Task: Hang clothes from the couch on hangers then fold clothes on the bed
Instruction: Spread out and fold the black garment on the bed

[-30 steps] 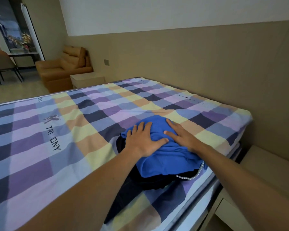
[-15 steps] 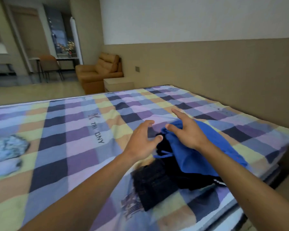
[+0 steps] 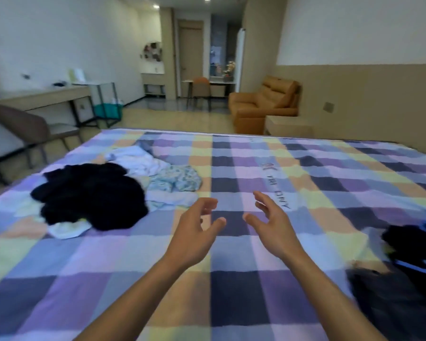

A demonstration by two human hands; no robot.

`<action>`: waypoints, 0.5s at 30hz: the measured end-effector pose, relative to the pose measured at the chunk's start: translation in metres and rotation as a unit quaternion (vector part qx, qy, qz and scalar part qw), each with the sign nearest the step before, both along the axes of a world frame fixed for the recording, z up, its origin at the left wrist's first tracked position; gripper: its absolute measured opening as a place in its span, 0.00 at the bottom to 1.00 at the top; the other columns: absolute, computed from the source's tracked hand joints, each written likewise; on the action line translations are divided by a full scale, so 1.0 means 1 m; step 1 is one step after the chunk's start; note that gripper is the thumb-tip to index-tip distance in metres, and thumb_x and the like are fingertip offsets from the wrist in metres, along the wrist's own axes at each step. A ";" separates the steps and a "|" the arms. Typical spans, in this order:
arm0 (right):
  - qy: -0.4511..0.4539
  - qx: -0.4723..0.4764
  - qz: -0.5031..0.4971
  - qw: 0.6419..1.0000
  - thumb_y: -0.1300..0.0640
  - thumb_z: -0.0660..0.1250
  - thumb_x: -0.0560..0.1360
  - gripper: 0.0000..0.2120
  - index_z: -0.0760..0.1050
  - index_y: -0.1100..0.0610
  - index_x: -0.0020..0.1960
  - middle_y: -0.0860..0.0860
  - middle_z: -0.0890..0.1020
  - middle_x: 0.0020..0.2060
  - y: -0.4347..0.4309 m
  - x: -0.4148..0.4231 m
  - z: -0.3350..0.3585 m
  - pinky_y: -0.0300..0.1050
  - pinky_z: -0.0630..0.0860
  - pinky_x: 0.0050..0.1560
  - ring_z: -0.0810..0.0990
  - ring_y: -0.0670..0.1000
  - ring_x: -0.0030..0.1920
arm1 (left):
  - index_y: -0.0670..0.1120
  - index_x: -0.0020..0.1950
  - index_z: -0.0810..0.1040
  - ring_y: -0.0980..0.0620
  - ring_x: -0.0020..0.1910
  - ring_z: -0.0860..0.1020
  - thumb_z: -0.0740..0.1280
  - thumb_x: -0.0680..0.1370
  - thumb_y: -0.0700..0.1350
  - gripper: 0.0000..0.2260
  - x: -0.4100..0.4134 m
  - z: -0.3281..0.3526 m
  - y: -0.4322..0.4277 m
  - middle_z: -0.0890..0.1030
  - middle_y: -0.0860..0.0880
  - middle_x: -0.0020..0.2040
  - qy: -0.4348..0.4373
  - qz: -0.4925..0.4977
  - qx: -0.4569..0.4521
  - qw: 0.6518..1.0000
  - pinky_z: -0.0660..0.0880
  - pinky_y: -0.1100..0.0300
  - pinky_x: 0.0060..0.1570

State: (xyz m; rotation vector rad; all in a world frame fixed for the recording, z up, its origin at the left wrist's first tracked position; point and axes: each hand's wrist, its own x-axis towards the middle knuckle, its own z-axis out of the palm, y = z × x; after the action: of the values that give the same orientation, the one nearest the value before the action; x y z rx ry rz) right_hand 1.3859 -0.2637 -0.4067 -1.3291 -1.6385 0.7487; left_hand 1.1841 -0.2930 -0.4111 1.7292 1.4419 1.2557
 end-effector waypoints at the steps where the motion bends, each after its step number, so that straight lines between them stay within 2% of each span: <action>1: 0.004 -0.006 0.017 1.000 0.54 0.72 0.78 0.29 0.66 0.46 0.76 0.42 0.71 0.72 0.003 -0.025 -0.006 0.41 0.69 0.67 0.71 0.43 0.70 | 0.54 0.65 0.75 0.62 0.62 0.75 0.69 0.77 0.56 0.18 -0.020 -0.007 -0.003 0.78 0.60 0.63 0.003 0.016 -0.007 1.000 0.72 0.65 0.60; 4: 0.003 -0.028 0.063 0.998 0.55 0.72 0.78 0.28 0.65 0.44 0.75 0.41 0.70 0.71 0.007 -0.094 -0.027 0.41 0.70 0.66 0.70 0.41 0.68 | 0.52 0.65 0.76 0.60 0.63 0.75 0.70 0.77 0.54 0.18 -0.078 -0.030 -0.010 0.78 0.58 0.63 0.019 0.063 -0.019 0.998 0.70 0.63 0.62; 7: 0.005 -0.056 0.097 0.994 0.55 0.72 0.77 0.28 0.67 0.44 0.74 0.43 0.71 0.71 0.008 -0.155 -0.044 0.48 0.72 0.68 0.72 0.42 0.68 | 0.49 0.64 0.76 0.56 0.63 0.72 0.70 0.78 0.52 0.17 -0.136 -0.051 -0.008 0.76 0.54 0.62 0.074 0.117 -0.035 0.990 0.65 0.64 0.59; 10: 0.014 -0.068 0.110 0.991 0.54 0.73 0.77 0.29 0.66 0.46 0.75 0.42 0.71 0.71 0.007 -0.180 -0.050 0.44 0.71 0.65 0.71 0.43 0.67 | 0.45 0.65 0.78 0.47 0.67 0.69 0.65 0.73 0.55 0.23 -0.171 -0.064 0.008 0.73 0.47 0.65 0.156 0.146 -0.065 0.975 0.66 0.56 0.67; 11: 0.015 -0.071 0.113 0.991 0.55 0.73 0.77 0.29 0.66 0.46 0.74 0.42 0.71 0.70 0.007 -0.188 -0.051 0.44 0.71 0.64 0.71 0.44 0.68 | 0.45 0.66 0.78 0.45 0.72 0.65 0.66 0.75 0.55 0.23 -0.183 -0.069 0.017 0.70 0.45 0.70 0.206 0.159 -0.083 0.962 0.63 0.54 0.71; 13: 0.011 -0.075 0.121 0.990 0.55 0.73 0.77 0.29 0.67 0.46 0.74 0.42 0.71 0.69 0.008 -0.199 -0.052 0.42 0.71 0.63 0.72 0.45 0.68 | 0.49 0.70 0.76 0.41 0.80 0.51 0.67 0.78 0.51 0.21 -0.202 -0.079 0.034 0.58 0.42 0.80 0.318 0.183 -0.118 0.923 0.56 0.50 0.75; 15: 0.001 -0.072 0.125 0.989 0.55 0.72 0.77 0.28 0.67 0.45 0.74 0.42 0.72 0.68 0.008 -0.204 -0.052 0.40 0.69 0.61 0.73 0.44 0.67 | 0.53 0.73 0.74 0.39 0.81 0.44 0.65 0.79 0.49 0.21 -0.215 -0.086 0.047 0.50 0.43 0.83 0.390 0.184 -0.146 0.891 0.53 0.44 0.76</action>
State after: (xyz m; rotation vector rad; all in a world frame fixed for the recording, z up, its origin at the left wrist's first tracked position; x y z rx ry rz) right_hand 1.1822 -0.2558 -0.4584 -1.2319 -1.7986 1.0344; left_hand 0.9695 -0.2461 -0.4968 1.8834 2.3607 0.4222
